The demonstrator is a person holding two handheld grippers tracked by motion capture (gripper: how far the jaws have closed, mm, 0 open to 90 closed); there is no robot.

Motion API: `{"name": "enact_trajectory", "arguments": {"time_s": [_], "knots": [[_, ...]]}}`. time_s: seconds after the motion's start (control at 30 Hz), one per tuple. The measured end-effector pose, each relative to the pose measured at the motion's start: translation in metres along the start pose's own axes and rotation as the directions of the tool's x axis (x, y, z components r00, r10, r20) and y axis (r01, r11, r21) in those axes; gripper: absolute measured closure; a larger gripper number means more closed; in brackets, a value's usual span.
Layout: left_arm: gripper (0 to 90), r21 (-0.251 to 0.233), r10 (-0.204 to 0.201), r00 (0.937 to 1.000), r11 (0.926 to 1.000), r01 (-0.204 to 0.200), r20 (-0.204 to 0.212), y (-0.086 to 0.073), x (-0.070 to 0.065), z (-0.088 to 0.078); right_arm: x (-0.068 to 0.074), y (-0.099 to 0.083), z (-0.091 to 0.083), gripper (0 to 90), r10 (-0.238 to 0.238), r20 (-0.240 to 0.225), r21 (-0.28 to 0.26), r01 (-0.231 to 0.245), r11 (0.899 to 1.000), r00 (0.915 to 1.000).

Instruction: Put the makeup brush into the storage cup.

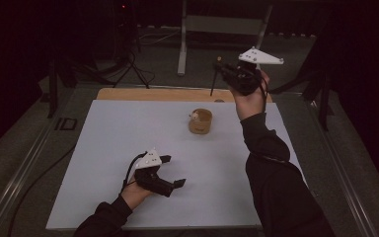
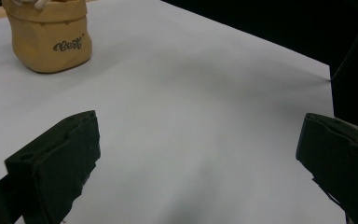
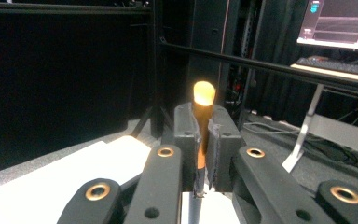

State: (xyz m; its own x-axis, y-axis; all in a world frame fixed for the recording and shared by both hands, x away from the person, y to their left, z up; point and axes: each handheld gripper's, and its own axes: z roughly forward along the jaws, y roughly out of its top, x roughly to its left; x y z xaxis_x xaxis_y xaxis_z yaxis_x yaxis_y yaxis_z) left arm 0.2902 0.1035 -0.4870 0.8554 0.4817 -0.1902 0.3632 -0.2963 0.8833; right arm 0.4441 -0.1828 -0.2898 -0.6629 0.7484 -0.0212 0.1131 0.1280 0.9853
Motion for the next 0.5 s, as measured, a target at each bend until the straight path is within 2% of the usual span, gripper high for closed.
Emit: {"name": "enact_trajectory", "arguments": {"time_s": [0.17, 0.33, 0.4, 0.5], "knots": [[0.7, -0.007, 0.005, 1.0000, 1.0000, -0.005, 0.001, 0.000, -0.002, -0.001, -0.003, -0.007, 0.009, 84.4, 0.018, 0.001, 0.013, -0.018, 1.000, 0.9998], [0.7, -0.007, -0.005, 1.0000, 1.0000, 0.005, 0.001, 0.000, -0.001, -0.002, -0.010, -0.017, 0.023, 84.4, 0.053, 0.010, 0.056, -0.053, 0.997, 0.9986], [0.7, -0.009, 0.001, 1.0000, 1.0000, -0.001, -0.003, 0.000, -0.001, -0.002, -0.011, -0.022, 0.028, 84.4, 0.049, 0.023, 0.075, -0.051, 0.996, 0.9985], [0.7, -0.013, 0.001, 1.0000, 0.9999, -0.001, -0.002, 0.001, -0.001, -0.003, -0.013, -0.027, 0.032, 84.4, 0.067, 0.025, 0.082, -0.069, 0.994, 0.9974]]}}
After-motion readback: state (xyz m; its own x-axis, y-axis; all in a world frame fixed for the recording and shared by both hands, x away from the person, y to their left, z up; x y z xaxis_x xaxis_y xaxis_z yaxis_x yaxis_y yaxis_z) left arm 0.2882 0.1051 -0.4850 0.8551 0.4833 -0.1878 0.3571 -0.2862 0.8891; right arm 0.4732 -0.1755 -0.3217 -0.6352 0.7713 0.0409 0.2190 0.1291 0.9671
